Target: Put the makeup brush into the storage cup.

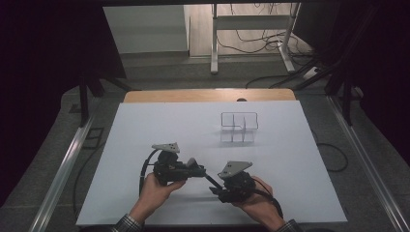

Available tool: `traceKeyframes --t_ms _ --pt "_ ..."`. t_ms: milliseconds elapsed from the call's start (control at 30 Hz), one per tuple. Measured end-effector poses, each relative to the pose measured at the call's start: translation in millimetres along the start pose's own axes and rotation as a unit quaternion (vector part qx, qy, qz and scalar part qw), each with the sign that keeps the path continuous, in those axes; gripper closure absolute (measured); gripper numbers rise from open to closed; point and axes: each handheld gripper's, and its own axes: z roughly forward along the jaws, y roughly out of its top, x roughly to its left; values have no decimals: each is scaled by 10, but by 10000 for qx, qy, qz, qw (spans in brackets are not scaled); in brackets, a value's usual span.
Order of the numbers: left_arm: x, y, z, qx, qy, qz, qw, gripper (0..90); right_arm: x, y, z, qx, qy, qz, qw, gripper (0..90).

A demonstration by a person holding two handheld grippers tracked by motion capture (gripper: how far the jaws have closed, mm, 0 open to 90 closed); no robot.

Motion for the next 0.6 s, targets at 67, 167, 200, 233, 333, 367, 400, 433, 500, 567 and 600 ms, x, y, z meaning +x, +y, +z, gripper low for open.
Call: traceKeyframes --t_ms 67,167,200,233,333,367,400,433,500,567,600 --pt "-14 4 -2 38 135 77 9999 770 -46 8 -17 -124 5 200 9997 274" --pt "-39 9 6 107 263 149 9995 770 -75 13 -16 -256 80 367 9990 146" --pt "-39 9 6 107 263 149 9995 770 -75 13 -16 -256 80 367 9990 146" --pt "-50 11 15 134 319 178 9992 770 -64 15 -1 -255 71 387 9989 88" --pt "-70 12 32 158 368 223 9989 770 -32 33 31 -169 34 377 9991 39" --pt "-70 12 32 158 368 223 9989 770 -32 33 31 -169 34 377 9991 39" --pt "-85 15 43 192 404 261 9987 770 -10 46 52 -127 18 329 9994 38" --pt "-85 15 43 192 404 261 9987 770 -10 46 52 -127 18 329 9994 38" --pt "-111 21 64 261 464 336 9980 769 25 78 73 -64 -7 210 9998 87" --pt "-130 21 84 284 505 376 9976 769 47 94 79 -25 -34 121 9999 165" --pt "-135 22 93 296 502 388 9975 770 55 99 81 -24 -44 90 9999 216"
